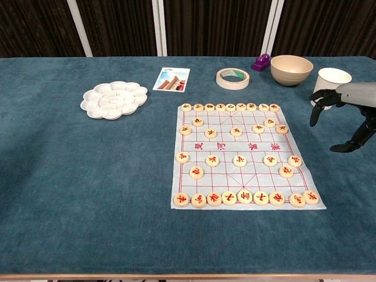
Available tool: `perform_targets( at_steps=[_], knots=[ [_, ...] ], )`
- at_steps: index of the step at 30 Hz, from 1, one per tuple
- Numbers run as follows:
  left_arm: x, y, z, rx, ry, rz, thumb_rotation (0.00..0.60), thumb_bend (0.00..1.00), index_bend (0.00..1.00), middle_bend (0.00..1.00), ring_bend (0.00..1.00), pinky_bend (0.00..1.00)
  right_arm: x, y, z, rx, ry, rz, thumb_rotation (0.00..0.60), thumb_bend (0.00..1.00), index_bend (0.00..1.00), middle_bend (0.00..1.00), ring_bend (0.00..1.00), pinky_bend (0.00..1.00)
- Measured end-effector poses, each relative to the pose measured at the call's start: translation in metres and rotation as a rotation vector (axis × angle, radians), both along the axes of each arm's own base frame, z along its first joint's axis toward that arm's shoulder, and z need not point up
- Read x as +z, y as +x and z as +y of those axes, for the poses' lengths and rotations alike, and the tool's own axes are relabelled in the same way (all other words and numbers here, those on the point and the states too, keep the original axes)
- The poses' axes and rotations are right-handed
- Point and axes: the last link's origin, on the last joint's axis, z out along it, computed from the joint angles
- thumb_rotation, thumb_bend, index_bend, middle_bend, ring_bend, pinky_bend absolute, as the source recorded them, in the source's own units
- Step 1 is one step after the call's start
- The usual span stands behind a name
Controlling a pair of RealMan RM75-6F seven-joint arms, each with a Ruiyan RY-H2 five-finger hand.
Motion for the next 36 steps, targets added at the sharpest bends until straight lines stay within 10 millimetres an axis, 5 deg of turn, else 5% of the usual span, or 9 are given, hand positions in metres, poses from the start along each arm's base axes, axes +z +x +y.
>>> perform_targets(
  at_steps=[36],
  knots=[
    [-0.009, 0.0, 0.001, 0.005, -0.02, 0.014, 0.6, 0.0, 0.18, 0.02, 0.0, 0.0, -0.053, 0.005, -0.013, 0.004, 0.027, 0.008, 0.6, 0.32, 0.42, 0.01, 0.05, 0.13]
  ],
)
